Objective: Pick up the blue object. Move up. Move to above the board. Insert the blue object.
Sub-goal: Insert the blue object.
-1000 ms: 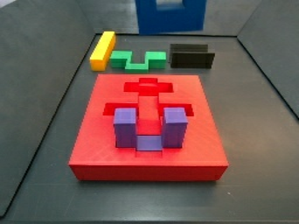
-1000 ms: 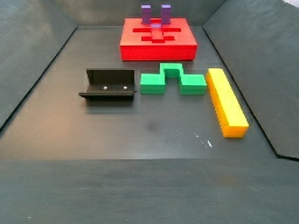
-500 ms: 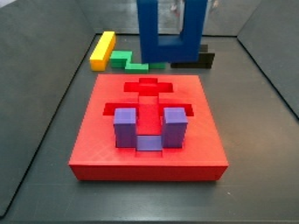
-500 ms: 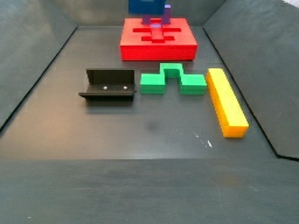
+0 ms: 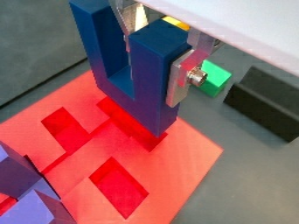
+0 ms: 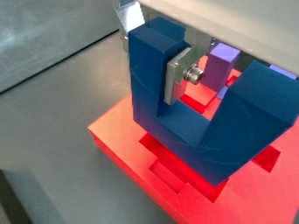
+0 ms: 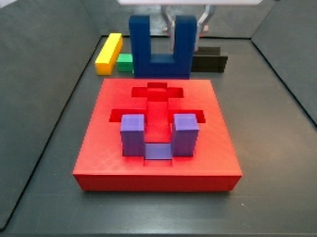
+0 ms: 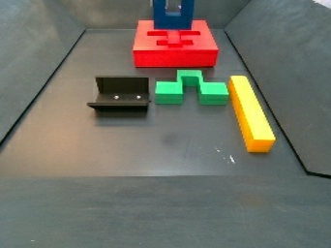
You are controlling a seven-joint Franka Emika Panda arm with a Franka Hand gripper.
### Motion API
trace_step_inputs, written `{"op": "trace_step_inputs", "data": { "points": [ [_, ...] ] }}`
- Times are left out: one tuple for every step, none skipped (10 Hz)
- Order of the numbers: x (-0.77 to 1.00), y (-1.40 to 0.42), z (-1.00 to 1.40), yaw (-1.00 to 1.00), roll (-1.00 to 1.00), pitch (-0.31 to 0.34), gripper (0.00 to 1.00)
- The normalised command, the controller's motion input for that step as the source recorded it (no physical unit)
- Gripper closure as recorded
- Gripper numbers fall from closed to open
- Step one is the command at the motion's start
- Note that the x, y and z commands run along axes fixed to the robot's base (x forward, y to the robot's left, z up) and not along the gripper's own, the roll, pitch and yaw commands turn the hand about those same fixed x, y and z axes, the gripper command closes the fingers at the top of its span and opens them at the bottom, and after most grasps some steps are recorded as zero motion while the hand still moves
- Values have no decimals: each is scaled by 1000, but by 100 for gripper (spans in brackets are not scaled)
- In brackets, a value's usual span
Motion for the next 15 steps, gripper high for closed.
{"op": "trace_step_inputs", "data": {
  "points": [
    [0,0,-431,0,-181,0,100],
    [0,0,-311,0,-186,21,100],
    [0,0,-251,0,-176,40,100],
    [0,0,-214,0,-161,53,100],
    [0,0,-197,0,-164,53,100],
    [0,0,-174,0,-167,49,100],
    [0,0,-186,0,-159,50,100],
    [0,0,-197,0,-149,50,100],
    [3,0,-191,0,-151,44,100],
    [0,0,-220,0,-126,49,100],
    [43,23,-149,0,-101,60,100],
    [57,129,-86,0,-66,79,100],
    [0,146,-51,-37,-71,90,100],
    [0,166,-11,-17,-127,37,100],
    [0,120,-51,0,-159,0,100]
  ]
}}
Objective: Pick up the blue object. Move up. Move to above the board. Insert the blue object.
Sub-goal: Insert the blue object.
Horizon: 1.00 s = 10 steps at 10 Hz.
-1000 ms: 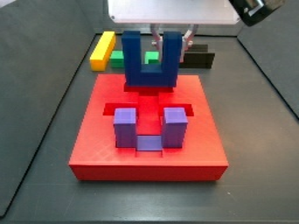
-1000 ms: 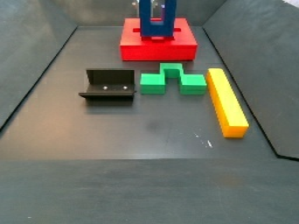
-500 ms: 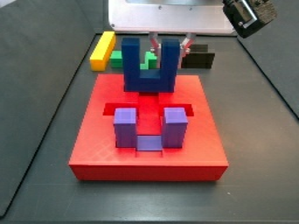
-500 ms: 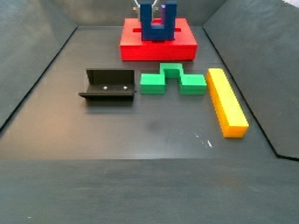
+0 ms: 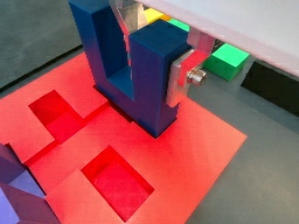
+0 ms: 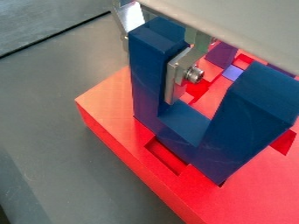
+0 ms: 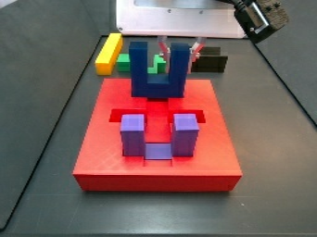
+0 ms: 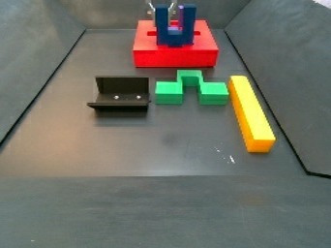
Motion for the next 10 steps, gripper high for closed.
{"op": "trace_step_inputs", "data": {
  "points": [
    [29,0,-206,26,-71,0,100],
    [57,0,-266,40,-63,0,100],
    [9,0,-434,17,-64,-16,100],
    [0,0,-529,0,-70,-3,100],
    [0,0,-551,0,-60,0,100],
    [0,0,-594,0,-36,0,100],
    [0,0,-654,0,0,0,100],
    [6,0,-646,0,0,0,100],
    [-14,0,-243,0,-93,51,100],
    [-63,0,-171,0,0,29,100]
  ]
}}
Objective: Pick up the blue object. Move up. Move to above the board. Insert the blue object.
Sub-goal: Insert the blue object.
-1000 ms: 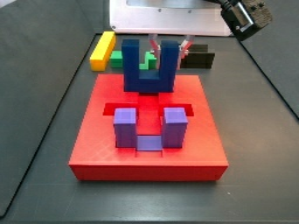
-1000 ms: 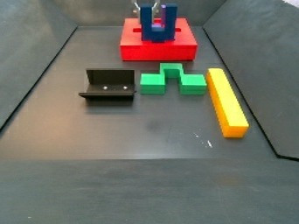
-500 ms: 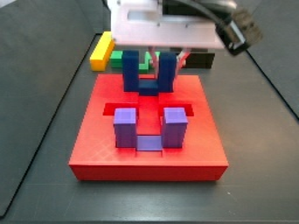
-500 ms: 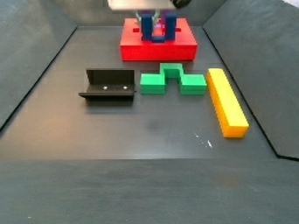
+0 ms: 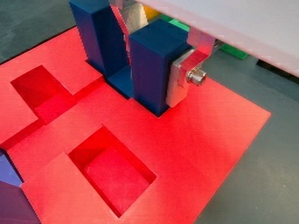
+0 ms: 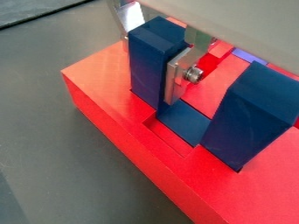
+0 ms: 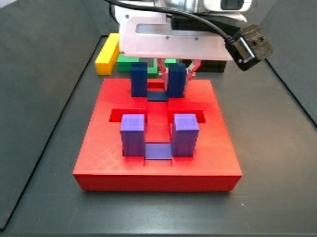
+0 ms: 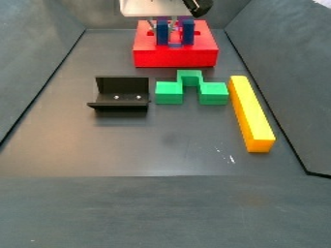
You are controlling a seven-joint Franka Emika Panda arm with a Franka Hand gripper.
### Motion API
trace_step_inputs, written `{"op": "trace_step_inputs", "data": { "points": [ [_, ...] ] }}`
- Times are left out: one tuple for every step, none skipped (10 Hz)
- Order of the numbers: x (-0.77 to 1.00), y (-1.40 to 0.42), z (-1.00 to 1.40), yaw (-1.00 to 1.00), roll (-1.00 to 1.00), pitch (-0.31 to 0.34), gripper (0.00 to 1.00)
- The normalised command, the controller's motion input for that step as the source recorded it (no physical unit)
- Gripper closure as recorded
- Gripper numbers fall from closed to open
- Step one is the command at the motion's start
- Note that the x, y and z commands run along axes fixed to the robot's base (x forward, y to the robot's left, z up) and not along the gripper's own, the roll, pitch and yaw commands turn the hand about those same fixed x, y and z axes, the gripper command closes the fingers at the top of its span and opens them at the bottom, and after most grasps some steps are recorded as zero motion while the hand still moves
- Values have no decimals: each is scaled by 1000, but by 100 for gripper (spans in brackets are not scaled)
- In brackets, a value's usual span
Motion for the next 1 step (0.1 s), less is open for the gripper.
{"op": "trace_step_inputs", "data": {
  "points": [
    [-69,0,-140,0,0,3,100]
  ]
}}
